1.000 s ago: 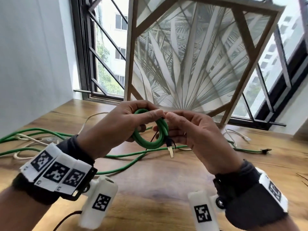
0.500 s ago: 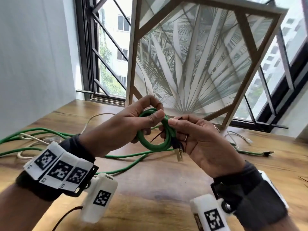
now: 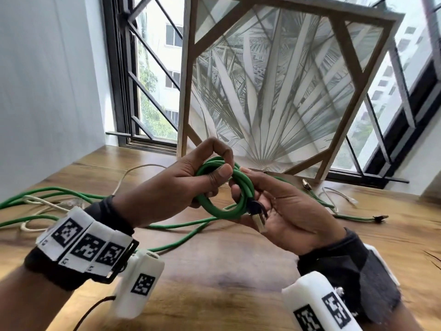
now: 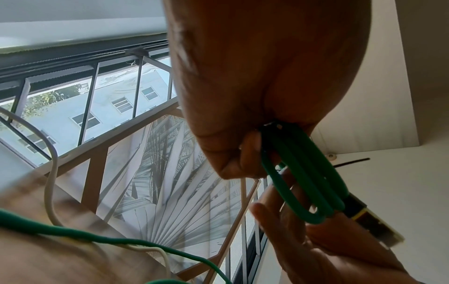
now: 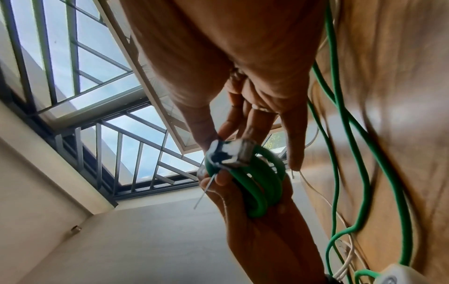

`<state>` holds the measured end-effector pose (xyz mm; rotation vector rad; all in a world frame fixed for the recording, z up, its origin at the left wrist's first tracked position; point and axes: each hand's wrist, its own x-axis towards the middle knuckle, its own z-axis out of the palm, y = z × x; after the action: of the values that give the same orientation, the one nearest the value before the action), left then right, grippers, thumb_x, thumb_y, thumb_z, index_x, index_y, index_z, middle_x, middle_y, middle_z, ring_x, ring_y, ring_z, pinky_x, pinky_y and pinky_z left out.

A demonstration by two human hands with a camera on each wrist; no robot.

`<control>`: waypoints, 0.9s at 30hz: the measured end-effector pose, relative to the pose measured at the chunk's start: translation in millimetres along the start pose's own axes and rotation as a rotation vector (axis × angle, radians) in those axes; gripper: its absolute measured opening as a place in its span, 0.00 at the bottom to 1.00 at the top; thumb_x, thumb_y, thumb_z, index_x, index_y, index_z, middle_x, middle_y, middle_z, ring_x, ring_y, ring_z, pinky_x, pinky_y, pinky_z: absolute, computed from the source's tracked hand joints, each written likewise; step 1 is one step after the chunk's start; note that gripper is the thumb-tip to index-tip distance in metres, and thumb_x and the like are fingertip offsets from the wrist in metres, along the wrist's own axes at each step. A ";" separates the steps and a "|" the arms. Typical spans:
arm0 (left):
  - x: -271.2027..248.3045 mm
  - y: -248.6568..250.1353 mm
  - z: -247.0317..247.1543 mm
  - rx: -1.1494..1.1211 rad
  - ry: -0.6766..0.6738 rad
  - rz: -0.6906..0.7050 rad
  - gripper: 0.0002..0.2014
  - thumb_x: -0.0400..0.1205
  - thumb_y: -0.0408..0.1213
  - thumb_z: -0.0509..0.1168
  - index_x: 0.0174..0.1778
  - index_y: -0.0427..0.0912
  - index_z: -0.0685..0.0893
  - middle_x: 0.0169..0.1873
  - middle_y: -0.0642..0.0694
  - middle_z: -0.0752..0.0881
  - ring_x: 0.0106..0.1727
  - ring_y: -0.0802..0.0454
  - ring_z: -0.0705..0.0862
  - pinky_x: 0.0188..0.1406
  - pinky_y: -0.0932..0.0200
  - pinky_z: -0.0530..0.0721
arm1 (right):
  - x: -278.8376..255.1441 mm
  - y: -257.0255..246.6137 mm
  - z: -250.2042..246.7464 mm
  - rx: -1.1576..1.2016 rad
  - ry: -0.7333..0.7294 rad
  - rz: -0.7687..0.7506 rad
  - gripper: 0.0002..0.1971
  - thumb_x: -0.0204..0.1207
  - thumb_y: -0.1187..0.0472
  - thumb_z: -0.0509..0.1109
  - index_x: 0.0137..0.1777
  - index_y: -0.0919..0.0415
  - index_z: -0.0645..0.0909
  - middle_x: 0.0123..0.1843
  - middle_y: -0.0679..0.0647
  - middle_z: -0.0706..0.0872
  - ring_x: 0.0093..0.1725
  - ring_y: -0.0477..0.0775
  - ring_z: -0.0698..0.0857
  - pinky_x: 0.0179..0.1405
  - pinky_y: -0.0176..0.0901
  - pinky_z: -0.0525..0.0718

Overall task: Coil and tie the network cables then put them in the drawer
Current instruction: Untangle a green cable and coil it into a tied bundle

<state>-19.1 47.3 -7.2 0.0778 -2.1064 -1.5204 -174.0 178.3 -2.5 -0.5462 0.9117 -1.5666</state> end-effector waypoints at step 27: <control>1.6 2.1 -7.4 -0.275 0.109 -0.080 0.03 0.81 0.40 0.70 0.43 0.47 0.87 0.32 0.52 0.81 0.26 0.59 0.68 0.32 0.53 0.53 | 3.2 5.7 -3.8 -0.503 0.020 -0.730 0.09 0.64 0.63 0.82 0.45 0.62 0.94 0.47 0.65 0.95 0.44 0.61 0.94 0.45 0.51 0.92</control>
<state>-16.6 41.1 -3.1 0.1437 -1.8123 -1.7964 -174.2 176.1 -9.7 -1.3348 1.2090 -1.9809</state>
